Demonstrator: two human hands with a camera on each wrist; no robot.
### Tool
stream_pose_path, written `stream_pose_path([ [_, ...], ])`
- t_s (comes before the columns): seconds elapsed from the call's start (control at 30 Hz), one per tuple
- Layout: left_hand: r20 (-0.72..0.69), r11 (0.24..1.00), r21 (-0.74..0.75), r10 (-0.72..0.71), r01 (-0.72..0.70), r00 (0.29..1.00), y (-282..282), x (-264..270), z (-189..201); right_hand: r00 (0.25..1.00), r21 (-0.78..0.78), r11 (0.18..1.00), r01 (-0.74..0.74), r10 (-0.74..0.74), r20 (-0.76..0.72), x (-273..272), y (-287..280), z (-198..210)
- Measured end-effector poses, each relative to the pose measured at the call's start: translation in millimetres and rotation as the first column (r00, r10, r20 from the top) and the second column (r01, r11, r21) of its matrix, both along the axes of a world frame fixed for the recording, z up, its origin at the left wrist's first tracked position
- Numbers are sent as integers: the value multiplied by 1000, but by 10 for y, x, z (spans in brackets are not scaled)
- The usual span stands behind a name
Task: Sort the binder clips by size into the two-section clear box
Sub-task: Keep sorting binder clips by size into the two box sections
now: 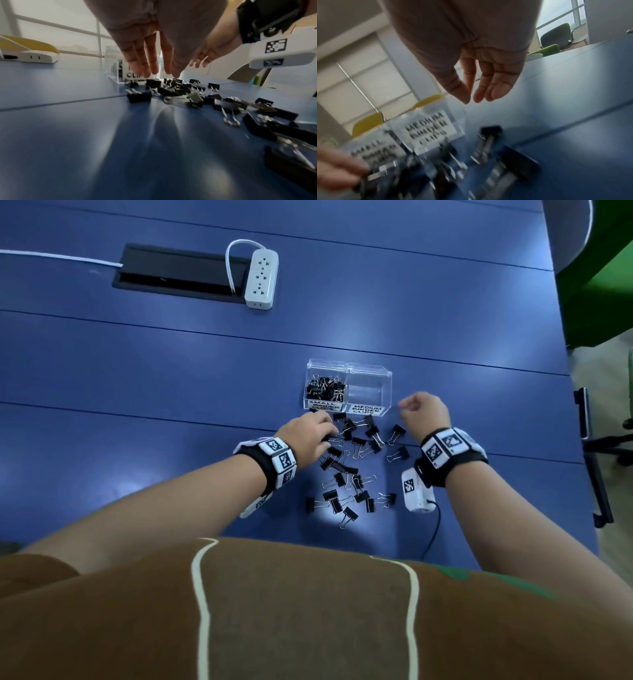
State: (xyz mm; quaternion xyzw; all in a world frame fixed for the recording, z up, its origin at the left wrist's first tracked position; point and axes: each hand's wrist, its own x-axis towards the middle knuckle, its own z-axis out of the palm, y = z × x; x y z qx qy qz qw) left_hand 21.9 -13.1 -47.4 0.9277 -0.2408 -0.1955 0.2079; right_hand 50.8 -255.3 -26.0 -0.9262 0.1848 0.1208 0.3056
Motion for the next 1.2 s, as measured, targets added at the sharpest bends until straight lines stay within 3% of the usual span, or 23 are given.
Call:
stream_pose_path([
  [0.1, -22, 996, 83, -26, 28, 999, -19, -78, -96, 991, -42, 998, -47, 41, -130, -305, -65, -218],
  [0.27, -12, 981, 182, -61, 62, 998, 60, -76, -94, 975, 76, 977, -198, 205, -82, -570, 71, -279],
  [0.33, 12, 987, 149, -60, 58, 998, 126, -85, -69, 980, 96, 977, -190, 195, -42, -604, 40, -249],
  [0.43, 71, 996, 33, 78, -80, 994, 215, -145, -61, 990, 58, 990, -131, 133, -45, -674, -77, -218],
  [0.53, 38, 962, 68, 262, -264, 964, 262, -210, -86, 985, 29, 992, -122, 125, -117, -787, -98, -252],
  [0.63, -21, 941, 95, 329, -326, 944, 257, -240, -105, 977, 45, 983, -177, 181, -114, -864, -10, -296],
  [0.87, -41, 933, 59, 357, -354, 933, 216, -209, -123, 918, -32, 923, -384, 377, -123, -905, 162, -312],
  [1.2, -69, 954, 74, 295, -290, 953, 251, -261, -99, 879, -35, 882, -470, 465, -107, -914, 112, -226],
])
